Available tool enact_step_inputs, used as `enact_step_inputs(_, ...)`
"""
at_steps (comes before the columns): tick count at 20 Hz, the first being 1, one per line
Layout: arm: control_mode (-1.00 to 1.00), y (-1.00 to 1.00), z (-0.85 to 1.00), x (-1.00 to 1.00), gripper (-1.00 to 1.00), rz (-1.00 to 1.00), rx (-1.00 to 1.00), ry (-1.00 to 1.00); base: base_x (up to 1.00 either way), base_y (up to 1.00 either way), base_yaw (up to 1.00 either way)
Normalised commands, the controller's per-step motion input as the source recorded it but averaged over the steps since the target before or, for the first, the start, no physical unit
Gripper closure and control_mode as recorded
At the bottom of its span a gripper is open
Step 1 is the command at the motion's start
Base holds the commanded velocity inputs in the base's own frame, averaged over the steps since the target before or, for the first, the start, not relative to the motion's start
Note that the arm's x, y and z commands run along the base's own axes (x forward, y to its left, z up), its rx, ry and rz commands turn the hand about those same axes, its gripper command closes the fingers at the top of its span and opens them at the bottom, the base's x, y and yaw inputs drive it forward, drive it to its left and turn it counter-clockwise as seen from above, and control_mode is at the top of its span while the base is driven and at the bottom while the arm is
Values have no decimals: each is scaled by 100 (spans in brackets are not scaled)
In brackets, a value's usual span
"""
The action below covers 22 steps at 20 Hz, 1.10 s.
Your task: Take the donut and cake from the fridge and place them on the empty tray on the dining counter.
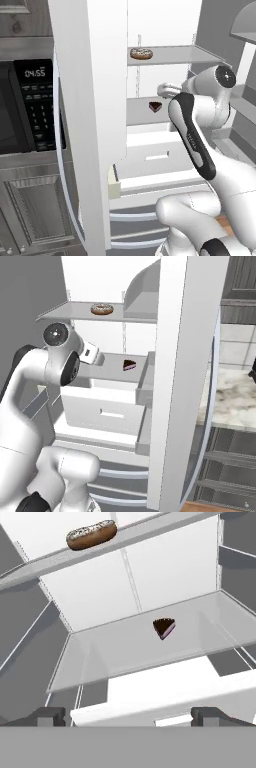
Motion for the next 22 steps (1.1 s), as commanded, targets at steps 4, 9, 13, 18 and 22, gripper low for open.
enact_step_inputs(4,-100,0,68,0,-100,-3,0,-6,0,0,0)
enact_step_inputs(9,-100,0,57,1,-100,0,0,-2,0,0,0)
enact_step_inputs(13,-100,0,45,12,-100,-1,0,-3,0,0,0)
enact_step_inputs(18,-100,0,32,16,-100,-3,0,-1,0,0,0)
enact_step_inputs(22,-100,0,18,23,-100,-4,0,0,0,0,0)
